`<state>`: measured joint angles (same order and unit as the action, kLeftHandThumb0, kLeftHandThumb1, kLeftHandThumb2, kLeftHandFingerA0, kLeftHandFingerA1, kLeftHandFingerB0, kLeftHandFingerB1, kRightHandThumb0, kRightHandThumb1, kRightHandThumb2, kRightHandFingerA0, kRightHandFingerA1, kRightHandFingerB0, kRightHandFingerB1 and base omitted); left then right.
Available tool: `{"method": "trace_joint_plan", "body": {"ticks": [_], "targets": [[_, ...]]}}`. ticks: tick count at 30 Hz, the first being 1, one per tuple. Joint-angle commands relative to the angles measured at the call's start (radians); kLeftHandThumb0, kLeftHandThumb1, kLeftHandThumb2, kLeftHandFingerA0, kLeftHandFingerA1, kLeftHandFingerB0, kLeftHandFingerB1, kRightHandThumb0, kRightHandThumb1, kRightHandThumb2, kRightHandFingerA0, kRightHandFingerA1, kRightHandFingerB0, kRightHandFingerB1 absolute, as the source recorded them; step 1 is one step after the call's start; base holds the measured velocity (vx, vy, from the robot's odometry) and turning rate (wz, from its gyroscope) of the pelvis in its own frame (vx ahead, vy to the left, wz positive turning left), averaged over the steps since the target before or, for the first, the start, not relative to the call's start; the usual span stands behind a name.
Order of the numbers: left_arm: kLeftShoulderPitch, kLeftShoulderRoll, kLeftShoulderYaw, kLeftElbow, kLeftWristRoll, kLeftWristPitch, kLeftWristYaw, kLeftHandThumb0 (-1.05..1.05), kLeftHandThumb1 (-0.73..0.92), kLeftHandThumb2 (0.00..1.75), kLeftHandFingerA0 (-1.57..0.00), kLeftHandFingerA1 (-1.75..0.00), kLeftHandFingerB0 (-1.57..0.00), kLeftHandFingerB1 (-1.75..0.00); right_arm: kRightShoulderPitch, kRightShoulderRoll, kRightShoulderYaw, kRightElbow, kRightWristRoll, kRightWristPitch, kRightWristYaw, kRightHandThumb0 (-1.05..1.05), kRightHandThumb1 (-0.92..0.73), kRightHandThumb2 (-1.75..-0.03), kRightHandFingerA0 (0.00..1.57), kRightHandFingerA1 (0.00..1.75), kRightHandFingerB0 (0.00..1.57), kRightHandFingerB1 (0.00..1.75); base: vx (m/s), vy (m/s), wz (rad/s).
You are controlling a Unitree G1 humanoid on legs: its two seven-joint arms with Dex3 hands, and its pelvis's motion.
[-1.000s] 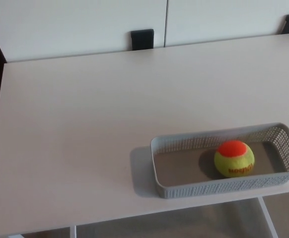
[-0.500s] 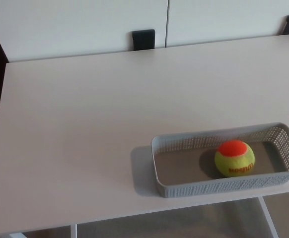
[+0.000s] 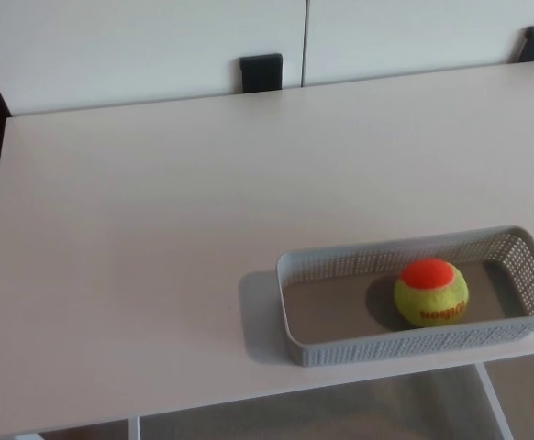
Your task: The robot walk towards a table in front and uses its left hand to pickup a tennis ball on the left side and put it in a container on the right hand side
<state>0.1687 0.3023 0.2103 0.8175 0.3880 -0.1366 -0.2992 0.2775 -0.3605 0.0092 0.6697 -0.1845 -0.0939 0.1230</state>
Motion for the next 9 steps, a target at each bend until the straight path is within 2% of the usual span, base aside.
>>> {"method": "trace_joint_plan", "body": {"ticks": [1,2,3,4,9], "targets": [[-0.003,-0.045,-0.087,-0.04,0.019,0.077,0.134,-0.49,0.71,0.6,-0.29,-0.51,-0.24,-0.42,-0.017,-0.005,-0.007,0.029,0.006,-0.042,-0.02,-0.34,-0.68,-0.6,0.63,0.52,0.45,0.41,0.0,0.0,0.0],[-0.003,-0.047,-0.095,-0.045,0.017,0.082,0.141,-0.49,0.71,0.6,-0.29,-0.51,-0.24,-0.42,-0.019,-0.005,-0.007,0.031,0.006,-0.043,-0.02,-0.34,-0.68,-0.6,0.63,0.52,0.45,0.41,0.0,0.0,0.0],[0.007,-0.053,-0.107,-0.052,0.015,0.088,0.145,-0.53,0.67,0.76,-0.25,-0.53,-0.22,-0.46,-0.005,-0.003,-0.005,0.018,0.005,-0.044,-0.021,-0.33,-0.68,-0.6,0.64,0.52,0.46,0.41,0.0,0.0,0.0],[0.015,-0.062,-0.146,-0.06,0.044,0.093,0.176,-0.31,0.56,1.07,-0.16,-0.57,-0.11,-0.53,-0.002,-0.003,-0.003,0.008,0.002,-0.037,-0.022,-0.34,-0.68,-0.6,0.64,0.52,0.45,0.41,0.0,0.0,0.0],[0.026,-0.062,-0.207,-0.044,0.055,0.093,0.212,-0.3,0.56,1.06,-0.15,-0.56,-0.11,-0.52,-0.014,-0.003,-0.003,0.023,0.004,-0.042,-0.021,-0.33,-0.68,-0.6,0.64,0.52,0.46,0.41,0.0,0.0,0.0]]}}
